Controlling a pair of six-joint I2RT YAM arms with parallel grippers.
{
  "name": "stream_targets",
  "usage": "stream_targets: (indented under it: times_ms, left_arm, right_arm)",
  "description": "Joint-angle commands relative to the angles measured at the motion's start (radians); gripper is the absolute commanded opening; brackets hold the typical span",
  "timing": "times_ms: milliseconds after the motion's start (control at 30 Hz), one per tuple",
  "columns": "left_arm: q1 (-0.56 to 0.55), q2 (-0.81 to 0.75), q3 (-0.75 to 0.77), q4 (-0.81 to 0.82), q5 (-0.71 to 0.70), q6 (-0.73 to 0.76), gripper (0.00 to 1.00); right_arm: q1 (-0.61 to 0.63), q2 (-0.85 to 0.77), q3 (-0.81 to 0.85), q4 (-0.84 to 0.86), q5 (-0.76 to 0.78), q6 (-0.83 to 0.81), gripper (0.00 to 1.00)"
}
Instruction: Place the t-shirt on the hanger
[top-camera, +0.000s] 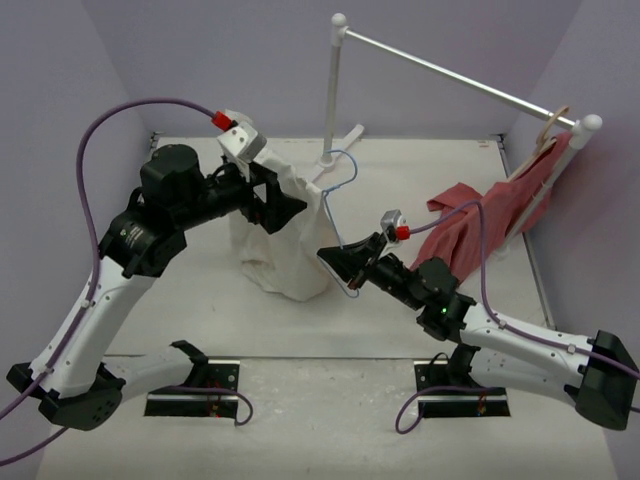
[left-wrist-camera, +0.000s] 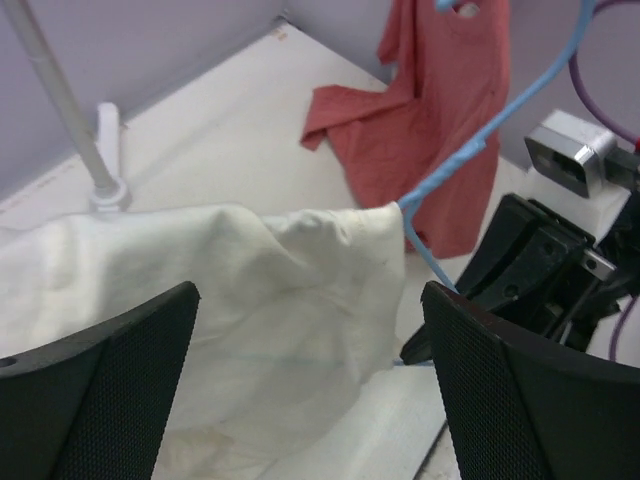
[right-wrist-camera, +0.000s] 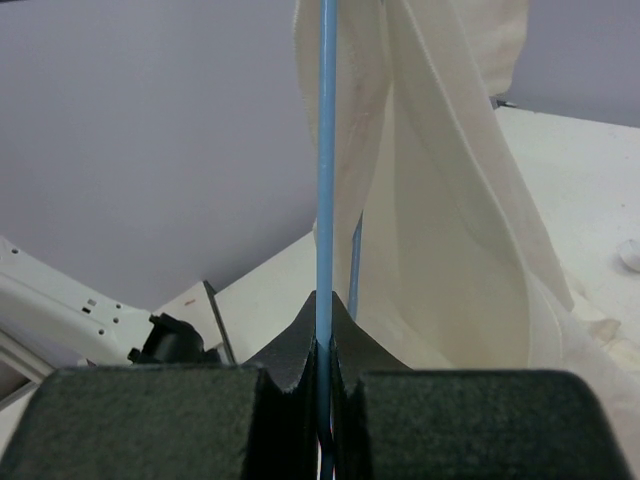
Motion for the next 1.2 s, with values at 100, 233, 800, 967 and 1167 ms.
stream_targets:
  times_ms: [100,233,800,967,1167]
  left_arm:
    - [-0.005,-0.15,-0.059,0.141,-0.292,0.312,1.0]
    - [-0.006,-0.213,-0.18,0.249,-0.098,0.509,1.0]
    - [-0.006,-0.026,-0.208,0.293,0.339,0.761,0.7]
    - [-0.009,-0.002,-0.225,0.279,0.386,0.761,0.37]
    - [-0.022,0.012,-0.241,0.281,0.387,0.78,0.25]
  right_arm:
    - [-0.052,-0.14,-0.074,0.063,-0.043,-0.036,0.0]
    - [-0.097,-0.224,-0.094,-0.021,-0.126,-0.026,0.0]
    - [-0.103,-0.31,-0.014,-0.263,-0.208,-0.098,0.0]
    - [-0.104,-0.306,0.037,-0.298,-0.247,-0.118,0.0]
    - [-0.104,-0.315,0.068,-0.332,-0.267,-0.13,0.0]
